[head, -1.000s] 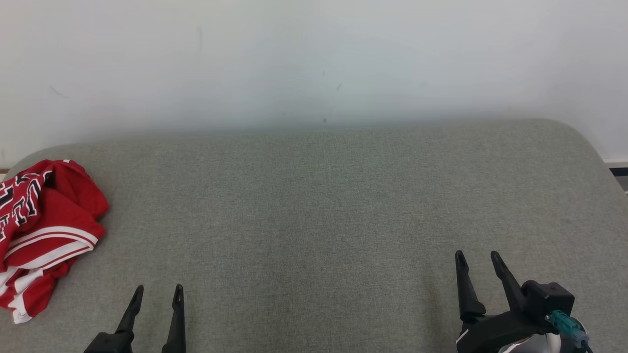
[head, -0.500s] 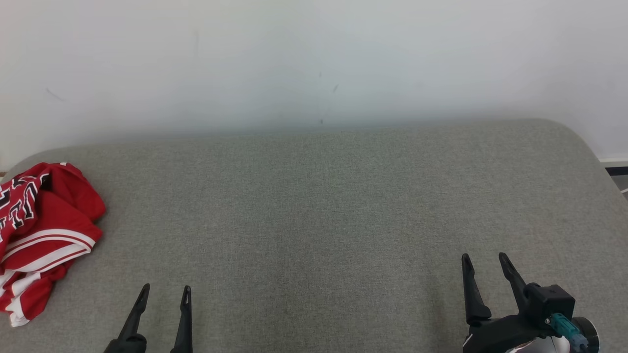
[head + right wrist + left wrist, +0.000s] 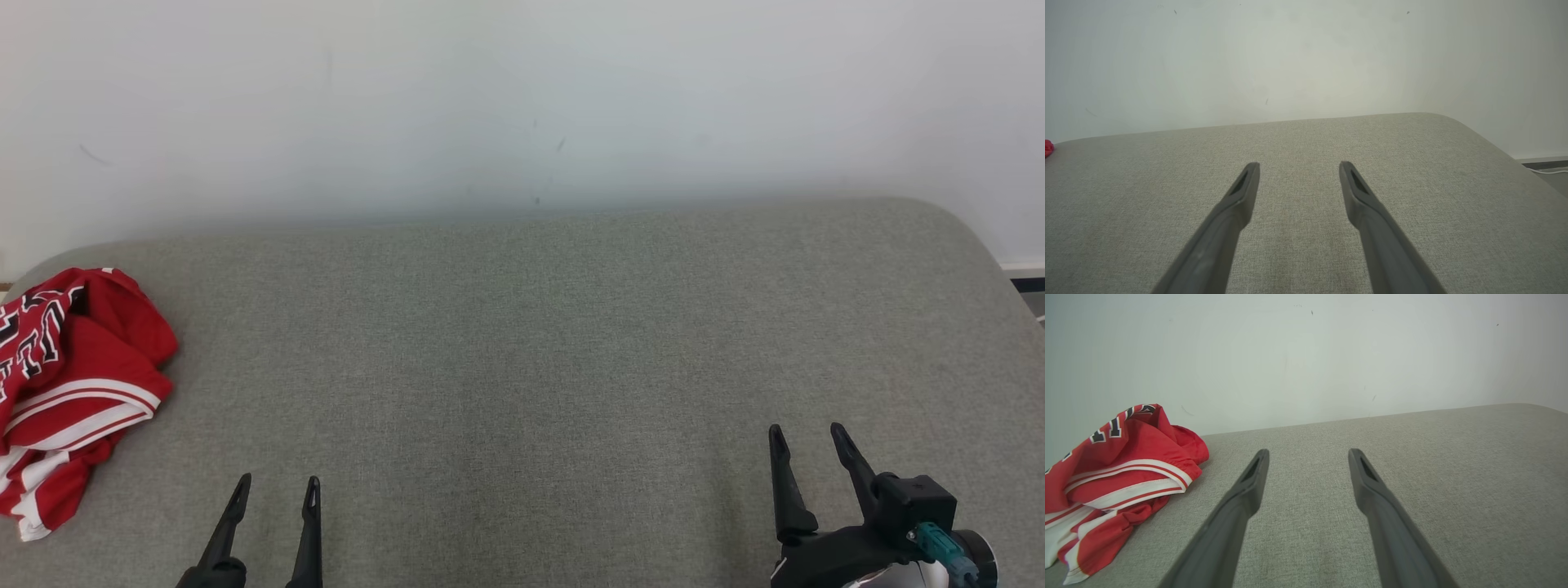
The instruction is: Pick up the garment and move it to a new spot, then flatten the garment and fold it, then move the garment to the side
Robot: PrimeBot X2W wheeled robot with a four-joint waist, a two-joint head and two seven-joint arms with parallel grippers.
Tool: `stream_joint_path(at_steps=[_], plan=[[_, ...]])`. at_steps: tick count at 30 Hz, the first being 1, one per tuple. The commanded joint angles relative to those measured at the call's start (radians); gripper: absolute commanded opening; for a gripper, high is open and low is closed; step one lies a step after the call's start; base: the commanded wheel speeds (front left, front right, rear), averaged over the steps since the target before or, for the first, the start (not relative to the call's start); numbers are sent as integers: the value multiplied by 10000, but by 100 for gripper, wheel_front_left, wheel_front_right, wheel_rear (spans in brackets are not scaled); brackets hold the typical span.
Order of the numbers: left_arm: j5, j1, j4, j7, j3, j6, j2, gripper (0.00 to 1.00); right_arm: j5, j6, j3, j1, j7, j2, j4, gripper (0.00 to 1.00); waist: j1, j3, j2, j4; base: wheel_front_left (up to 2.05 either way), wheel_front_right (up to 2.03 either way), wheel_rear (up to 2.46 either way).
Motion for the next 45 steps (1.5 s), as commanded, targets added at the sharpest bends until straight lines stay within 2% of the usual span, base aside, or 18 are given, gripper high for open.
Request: stream_joint_path(at_steps=[1,8,15,26,36,45], plan=[[107,169,-18,-31,40,-30,1,100,39,0,-7,90,-1,15,6,100,0,3,0,9,0,0,0],[110,166,56,-31,159,81,-50,100,65,0,-83,163,-12,15,30,100,0,43,0,195,0,0,0],[-77,173,111,-29,327,89,-108,100,176,0,-72,175,-48,13,82,100,0,93,0,671,0,0,0],[-272,207,231,-29,548,40,-230,100,310,0,-31,274,-23,14,119,100,0,64,0,1637,0,0,0],[-436,234,396,-29,849,49,-344,100,427,0,26,337,7,12,203,100,0,-96,0,2882,0,0,0],[-295,149,661,-29,1107,107,-189,100,579,0,254,225,-33,12,281,100,0,-278,0,3708,0,0,0]])
